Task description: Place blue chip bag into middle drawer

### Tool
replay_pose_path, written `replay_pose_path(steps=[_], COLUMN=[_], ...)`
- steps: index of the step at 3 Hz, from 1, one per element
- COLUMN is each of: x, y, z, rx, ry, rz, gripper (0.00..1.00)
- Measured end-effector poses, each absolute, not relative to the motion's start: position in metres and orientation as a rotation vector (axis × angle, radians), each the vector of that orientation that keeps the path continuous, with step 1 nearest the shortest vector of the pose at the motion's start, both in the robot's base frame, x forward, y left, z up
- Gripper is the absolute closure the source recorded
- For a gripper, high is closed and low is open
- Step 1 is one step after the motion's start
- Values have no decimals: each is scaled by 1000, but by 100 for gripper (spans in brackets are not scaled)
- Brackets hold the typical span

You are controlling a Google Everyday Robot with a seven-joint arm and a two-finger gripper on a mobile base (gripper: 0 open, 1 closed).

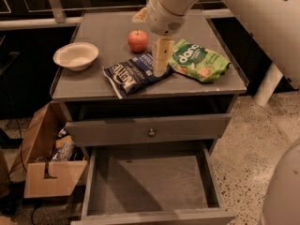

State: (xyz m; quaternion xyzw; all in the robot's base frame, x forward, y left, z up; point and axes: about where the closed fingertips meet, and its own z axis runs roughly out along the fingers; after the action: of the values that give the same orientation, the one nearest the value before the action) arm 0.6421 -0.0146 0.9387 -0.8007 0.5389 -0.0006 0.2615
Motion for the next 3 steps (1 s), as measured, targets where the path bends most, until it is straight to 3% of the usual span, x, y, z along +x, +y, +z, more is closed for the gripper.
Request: replay_pose_path(steps=[1,3], x=[669,676], y=[16,16], z=[912,887], rx=[-2224,-2253], ry=[1402,1410], rz=[22,39], gripper=[0,0])
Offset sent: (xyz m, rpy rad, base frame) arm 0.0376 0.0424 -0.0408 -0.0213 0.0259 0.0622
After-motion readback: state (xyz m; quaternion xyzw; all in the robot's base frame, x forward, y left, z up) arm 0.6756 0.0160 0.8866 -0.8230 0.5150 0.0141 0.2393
